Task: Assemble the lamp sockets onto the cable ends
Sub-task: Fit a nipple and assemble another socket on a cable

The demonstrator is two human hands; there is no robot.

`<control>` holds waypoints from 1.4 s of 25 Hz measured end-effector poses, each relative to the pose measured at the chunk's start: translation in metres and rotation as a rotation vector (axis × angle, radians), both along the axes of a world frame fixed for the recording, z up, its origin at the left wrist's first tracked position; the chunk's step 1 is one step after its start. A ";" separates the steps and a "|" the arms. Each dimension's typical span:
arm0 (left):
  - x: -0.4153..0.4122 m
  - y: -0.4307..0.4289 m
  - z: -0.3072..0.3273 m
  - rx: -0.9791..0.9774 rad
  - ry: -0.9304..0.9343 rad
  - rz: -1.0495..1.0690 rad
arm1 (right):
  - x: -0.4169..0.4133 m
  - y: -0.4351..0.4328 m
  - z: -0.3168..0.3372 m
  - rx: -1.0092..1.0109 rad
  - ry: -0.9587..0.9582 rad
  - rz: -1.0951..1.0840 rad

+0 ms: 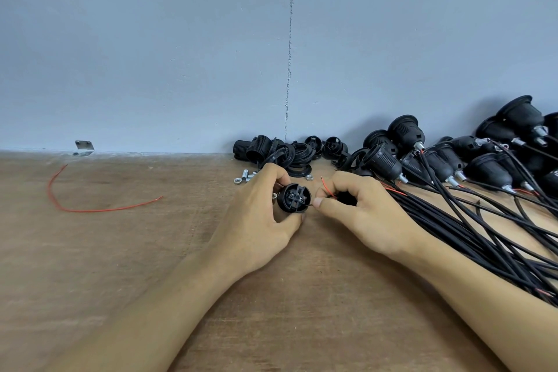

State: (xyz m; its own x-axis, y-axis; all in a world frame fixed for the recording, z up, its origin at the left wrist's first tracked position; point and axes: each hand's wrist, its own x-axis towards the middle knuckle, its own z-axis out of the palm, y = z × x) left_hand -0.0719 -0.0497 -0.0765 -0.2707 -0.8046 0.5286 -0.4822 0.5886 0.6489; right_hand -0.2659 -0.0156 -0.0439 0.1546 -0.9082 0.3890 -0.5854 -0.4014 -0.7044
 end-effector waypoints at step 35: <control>-0.002 0.008 0.009 -0.117 -0.069 0.065 | 0.011 0.001 -0.006 -0.112 0.123 -0.125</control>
